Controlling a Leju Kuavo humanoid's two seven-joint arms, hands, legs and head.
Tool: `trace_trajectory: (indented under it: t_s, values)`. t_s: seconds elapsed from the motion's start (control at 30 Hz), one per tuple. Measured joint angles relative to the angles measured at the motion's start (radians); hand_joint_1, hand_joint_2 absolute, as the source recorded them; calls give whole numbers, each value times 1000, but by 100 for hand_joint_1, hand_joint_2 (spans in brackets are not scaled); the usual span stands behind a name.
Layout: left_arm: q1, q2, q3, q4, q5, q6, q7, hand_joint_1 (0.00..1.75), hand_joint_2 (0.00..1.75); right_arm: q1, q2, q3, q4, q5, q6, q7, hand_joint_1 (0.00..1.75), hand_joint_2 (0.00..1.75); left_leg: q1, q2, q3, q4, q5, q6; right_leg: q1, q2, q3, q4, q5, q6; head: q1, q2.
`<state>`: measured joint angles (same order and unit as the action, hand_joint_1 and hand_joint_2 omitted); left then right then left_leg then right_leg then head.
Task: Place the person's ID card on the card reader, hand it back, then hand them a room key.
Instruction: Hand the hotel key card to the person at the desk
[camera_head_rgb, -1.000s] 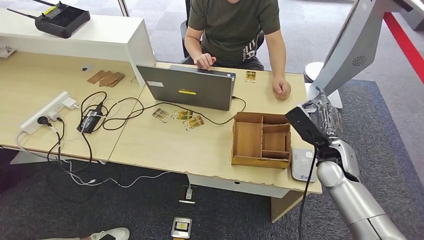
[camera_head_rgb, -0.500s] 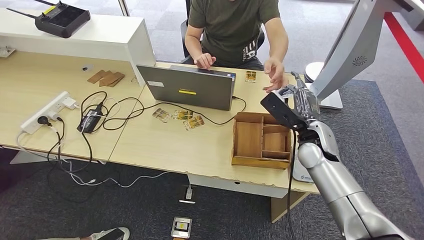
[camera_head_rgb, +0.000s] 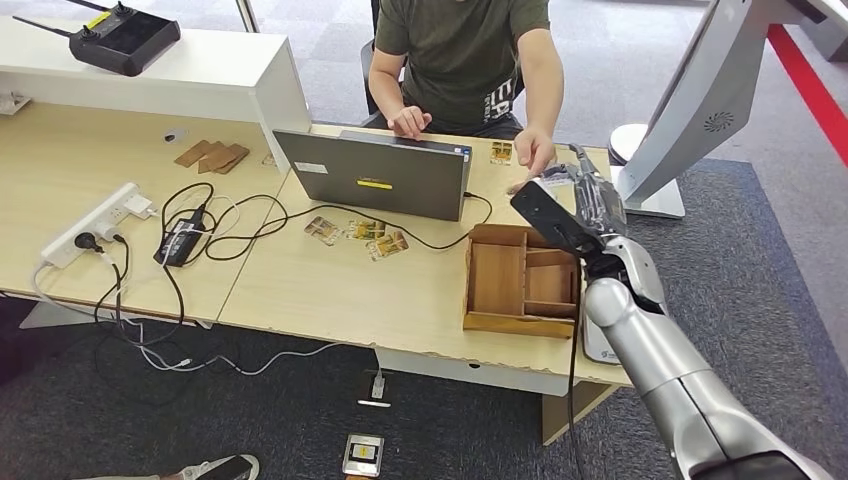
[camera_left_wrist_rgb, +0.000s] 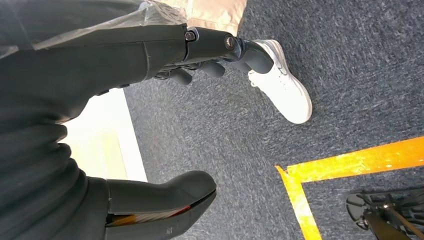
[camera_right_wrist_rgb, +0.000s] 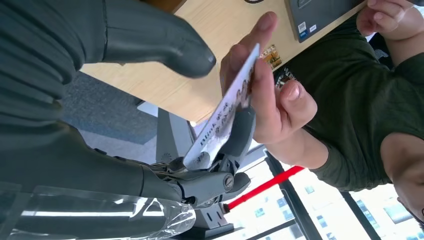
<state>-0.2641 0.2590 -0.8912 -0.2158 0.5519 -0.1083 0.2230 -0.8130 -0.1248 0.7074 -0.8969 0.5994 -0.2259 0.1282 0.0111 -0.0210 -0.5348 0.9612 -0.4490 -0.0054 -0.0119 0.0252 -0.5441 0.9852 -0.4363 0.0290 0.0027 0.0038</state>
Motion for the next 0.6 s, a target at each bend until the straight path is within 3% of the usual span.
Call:
trace_trajectory:
  t_s: [0.37, 0.6]
  values:
    - [3, 1, 0, 1, 24, 1, -4, 0, 175, -3, 5, 1, 24, 10, -75, -34, 0, 175, 0, 0, 0, 0, 0, 0, 0, 0, 0, 0, 0, 0, 0, 0]
    - [30, 10, 0, 3, 57, 11, -27, 0, 175, 110, -82, -28, -187, 113, -107, 6, 0, 175, 0, 0, 0, 0, -1, 0, 0, 0, 0, -1, 0, 0, 0, 0]
